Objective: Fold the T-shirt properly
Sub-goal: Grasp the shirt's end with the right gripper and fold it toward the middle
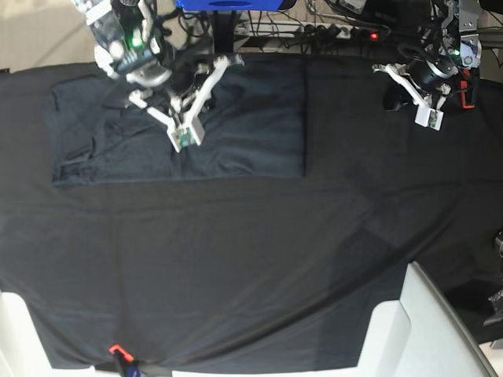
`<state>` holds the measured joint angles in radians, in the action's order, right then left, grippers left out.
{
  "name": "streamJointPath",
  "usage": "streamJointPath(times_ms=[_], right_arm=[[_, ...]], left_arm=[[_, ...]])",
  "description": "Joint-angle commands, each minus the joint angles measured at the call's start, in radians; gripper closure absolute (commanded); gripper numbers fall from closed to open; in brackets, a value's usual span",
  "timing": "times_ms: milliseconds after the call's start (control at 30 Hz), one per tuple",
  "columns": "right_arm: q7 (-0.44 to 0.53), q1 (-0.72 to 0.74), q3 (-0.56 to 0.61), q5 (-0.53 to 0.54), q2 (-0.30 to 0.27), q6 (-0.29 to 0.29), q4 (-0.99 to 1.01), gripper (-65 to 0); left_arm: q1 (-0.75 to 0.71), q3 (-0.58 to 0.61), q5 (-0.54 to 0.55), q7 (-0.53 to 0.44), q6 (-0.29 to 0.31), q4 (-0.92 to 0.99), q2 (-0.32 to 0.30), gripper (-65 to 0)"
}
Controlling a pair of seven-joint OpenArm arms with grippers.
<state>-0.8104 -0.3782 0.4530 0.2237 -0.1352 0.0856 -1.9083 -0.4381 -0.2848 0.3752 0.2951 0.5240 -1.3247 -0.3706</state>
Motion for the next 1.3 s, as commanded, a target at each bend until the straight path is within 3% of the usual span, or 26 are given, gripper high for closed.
streamJointPath(times_ms=[0,67,367,700,800,833,1033,1133,1267], right_arm=[[0.015,0.015,-0.007,-0.004,-0.002,-0.002,0.006,-0.2],[0.018,0.032,-0.016,-0.004,-0.002,-0.002,0.048,-0.2],[0.021,0.009,-0.262,-0.002,0.029,-0.010,0.218,-0.2],[0.023,-0.077,-0.280,-0.007,0.033,-0.008,-0.081,-0.2],[0.019,-0.057,-0.437,0.027,0.013,-0.011,-0.098,-1.4],[0.010,-0.038,-0.492,0.056,0.010,-0.019,-0.093,-4.5],[-0.201,0.078,-0.767,0.248,0.001,-0.169,-0.079,-45.8],[-0.278,0.124,-0.891,0.325,-0.017,-0.370,-0.064,-61.7],[-0.370,0.181,-1.144,0.521,-0.036,-0.682,0.040,-62.7]], left_arm=[[-0.001,-0.008,0.015,-0.021,0.000,-0.013,-0.015,0.0],[-0.001,-0.008,0.015,-0.021,0.000,-0.011,-0.015,0.0],[-0.001,-0.008,0.015,-0.021,0.000,-0.009,-0.015,0.0],[0.012,-0.008,0.015,-0.020,0.000,-0.011,-0.015,0.0],[0.002,-0.008,0.015,-0.021,0.000,-0.025,-0.017,0.0],[0.002,-0.008,0.015,-0.021,0.000,-0.026,-0.017,0.0],[-0.006,-0.008,0.015,-0.021,0.000,-0.028,-0.018,0.0],[-0.005,-0.008,0.015,-0.020,0.000,-0.034,-0.018,0.0],[-0.006,-0.008,0.015,-0.018,0.000,-0.034,-0.020,0.0]])
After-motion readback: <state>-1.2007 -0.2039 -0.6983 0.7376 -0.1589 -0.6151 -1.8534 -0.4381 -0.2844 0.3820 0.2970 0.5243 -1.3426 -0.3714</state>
